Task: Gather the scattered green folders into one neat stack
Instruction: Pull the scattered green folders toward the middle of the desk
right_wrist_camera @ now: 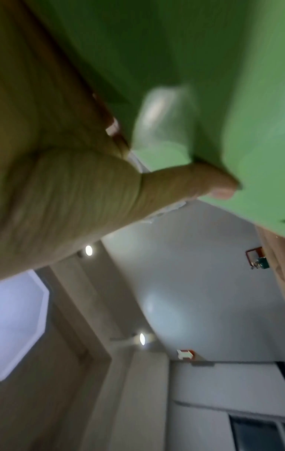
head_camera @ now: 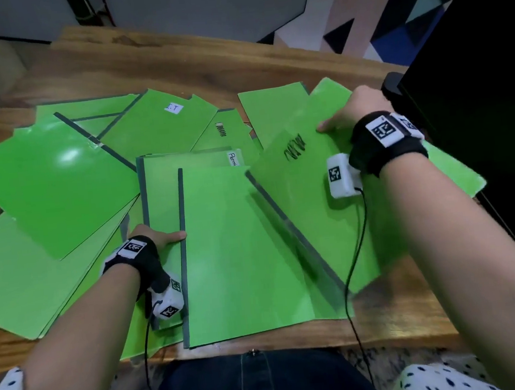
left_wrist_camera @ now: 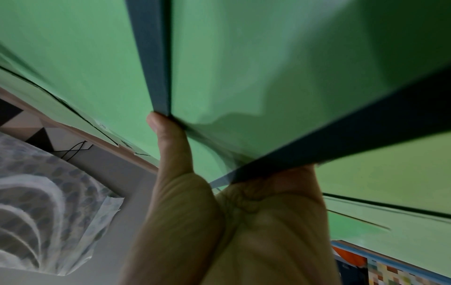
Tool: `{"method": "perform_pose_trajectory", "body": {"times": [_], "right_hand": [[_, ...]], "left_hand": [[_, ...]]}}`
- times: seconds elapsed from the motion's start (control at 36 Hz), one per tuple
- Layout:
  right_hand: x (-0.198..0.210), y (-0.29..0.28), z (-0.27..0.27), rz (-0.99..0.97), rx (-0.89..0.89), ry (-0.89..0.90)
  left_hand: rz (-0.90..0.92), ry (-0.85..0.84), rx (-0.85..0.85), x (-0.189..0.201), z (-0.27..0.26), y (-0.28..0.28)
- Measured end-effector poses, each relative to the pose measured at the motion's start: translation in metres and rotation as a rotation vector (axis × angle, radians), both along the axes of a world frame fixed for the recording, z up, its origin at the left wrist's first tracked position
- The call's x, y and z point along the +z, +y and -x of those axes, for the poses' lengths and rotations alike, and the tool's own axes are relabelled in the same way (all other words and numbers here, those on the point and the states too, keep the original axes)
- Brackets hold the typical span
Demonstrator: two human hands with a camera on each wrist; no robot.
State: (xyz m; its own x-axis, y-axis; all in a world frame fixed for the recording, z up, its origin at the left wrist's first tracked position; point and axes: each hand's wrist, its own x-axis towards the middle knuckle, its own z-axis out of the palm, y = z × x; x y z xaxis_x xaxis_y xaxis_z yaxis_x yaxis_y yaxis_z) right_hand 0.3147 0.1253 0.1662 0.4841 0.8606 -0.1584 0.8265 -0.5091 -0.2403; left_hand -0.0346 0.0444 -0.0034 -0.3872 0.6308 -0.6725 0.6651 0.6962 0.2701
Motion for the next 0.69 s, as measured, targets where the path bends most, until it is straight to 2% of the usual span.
{"method": "perform_pose_trajectory", "body": {"times": [0.06, 0.14, 0.31, 0.39, 0.5, 0.69], "right_hand": [[-0.006, -0.001, 0.005, -0.031, -0.02, 0.149], [-0.04, -0.011, 0.017, -0.055, -0.089, 0.312], [-0.145, -0.043, 0.039, 0.138, -0.219, 0.42], [-0.181, -0.057, 0.039, 0.256, -0.244, 0.442], [-0.185, -0.083, 0.05, 0.389, -0.224, 0.457], [-0.189, -0.095, 0.067, 0.356, -0.262, 0.54]], "left_hand": [[0.009, -0.004, -0.013, 0.0, 0.001, 0.001], [0.005, -0.015, -0.019, -0.003, 0.003, 0.003], [-0.005, -0.026, -0.017, -0.003, 0.006, 0.003], [-0.004, -0.054, 0.006, -0.002, 0.007, 0.003], [0.004, -0.147, 0.064, -0.003, 0.009, 0.003], [-0.044, -0.319, 0.183, 0.003, -0.015, -0.002]]}}
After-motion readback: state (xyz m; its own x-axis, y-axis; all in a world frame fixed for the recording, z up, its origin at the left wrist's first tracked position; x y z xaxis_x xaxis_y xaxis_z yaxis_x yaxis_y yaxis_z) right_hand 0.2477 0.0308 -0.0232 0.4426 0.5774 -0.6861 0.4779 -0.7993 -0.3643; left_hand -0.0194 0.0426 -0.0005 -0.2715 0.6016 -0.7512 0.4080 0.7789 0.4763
